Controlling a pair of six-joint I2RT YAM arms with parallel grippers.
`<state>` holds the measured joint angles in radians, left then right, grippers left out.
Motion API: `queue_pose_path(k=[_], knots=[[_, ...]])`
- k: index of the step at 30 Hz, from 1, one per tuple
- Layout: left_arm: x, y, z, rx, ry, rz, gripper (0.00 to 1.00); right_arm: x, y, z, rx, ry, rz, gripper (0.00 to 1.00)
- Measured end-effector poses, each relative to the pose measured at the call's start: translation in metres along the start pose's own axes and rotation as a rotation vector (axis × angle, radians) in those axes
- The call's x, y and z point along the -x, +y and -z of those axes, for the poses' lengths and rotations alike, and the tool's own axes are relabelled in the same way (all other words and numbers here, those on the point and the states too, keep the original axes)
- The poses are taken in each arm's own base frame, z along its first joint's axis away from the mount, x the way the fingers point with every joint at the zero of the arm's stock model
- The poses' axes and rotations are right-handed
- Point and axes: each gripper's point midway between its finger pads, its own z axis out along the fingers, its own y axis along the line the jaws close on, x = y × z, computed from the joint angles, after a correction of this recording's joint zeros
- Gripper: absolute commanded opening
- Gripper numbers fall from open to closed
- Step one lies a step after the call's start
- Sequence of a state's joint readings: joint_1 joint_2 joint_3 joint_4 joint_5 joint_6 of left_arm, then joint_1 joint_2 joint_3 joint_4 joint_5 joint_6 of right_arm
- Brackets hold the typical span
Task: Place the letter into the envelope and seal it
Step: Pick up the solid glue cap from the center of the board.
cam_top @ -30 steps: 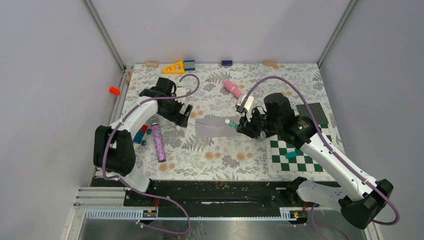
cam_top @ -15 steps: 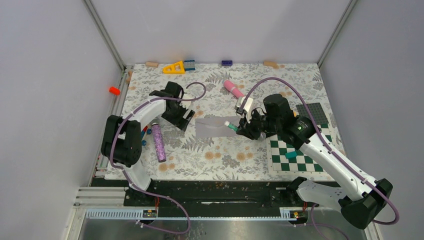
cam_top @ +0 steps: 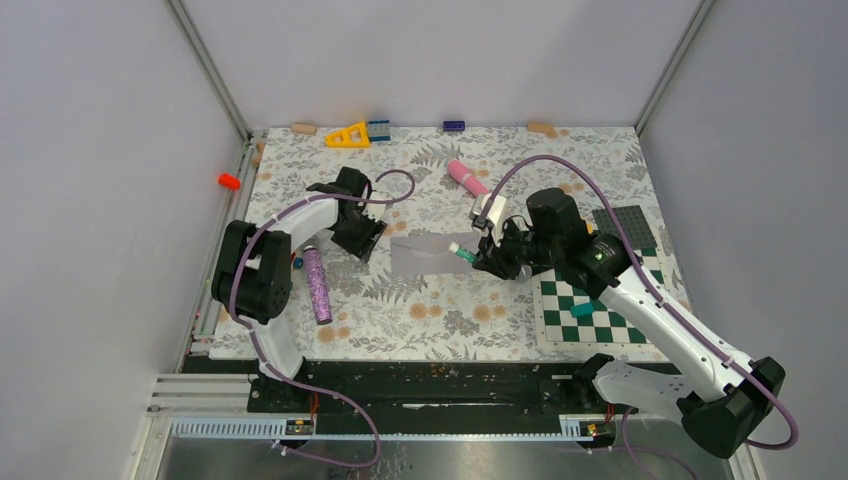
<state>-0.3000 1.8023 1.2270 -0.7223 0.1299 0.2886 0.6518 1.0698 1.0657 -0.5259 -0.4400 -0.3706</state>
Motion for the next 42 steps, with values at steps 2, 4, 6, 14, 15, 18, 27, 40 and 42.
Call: queue_pose_path(k=[2, 4, 6, 14, 15, 18, 27, 40, 42], knots=[[-0.001, 0.0, -0.002, -0.001, 0.004, 0.001, 0.48, 0.0, 0.0, 0.0, 0.0, 0.0, 0.0, 0.09], [0.0, 0.0, -0.002, 0.0, 0.002, 0.001, 0.45, 0.0, 0.0, 0.0, 0.0, 0.001, 0.0, 0.09], [0.002, 0.001, -0.003, 0.002, -0.004, 0.0, 0.41, -0.001, 0.0, 0.0, 0.001, 0.002, -0.001, 0.09], [0.003, 0.002, -0.003, 0.005, -0.011, 0.0, 0.41, -0.001, 0.002, -0.001, 0.009, 0.001, -0.002, 0.08], [0.003, 0.002, -0.004, 0.005, -0.009, 0.0, 0.4, -0.001, 0.002, -0.001, 0.011, 0.0, -0.002, 0.08], [0.002, 0.002, -0.006, 0.004, -0.003, 0.001, 0.38, -0.001, 0.003, -0.001, 0.017, -0.002, -0.002, 0.08], [0.002, 0.005, -0.009, 0.007, -0.004, 0.01, 0.26, -0.001, 0.003, -0.001, 0.018, -0.002, -0.002, 0.08], [0.005, 0.001, -0.007, -0.019, -0.023, 0.025, 0.04, 0.0, 0.006, -0.001, 0.031, -0.006, -0.002, 0.06], [0.01, -0.006, 0.002, -0.063, -0.057, 0.04, 0.02, -0.001, 0.008, -0.001, 0.045, -0.007, -0.001, 0.06]])
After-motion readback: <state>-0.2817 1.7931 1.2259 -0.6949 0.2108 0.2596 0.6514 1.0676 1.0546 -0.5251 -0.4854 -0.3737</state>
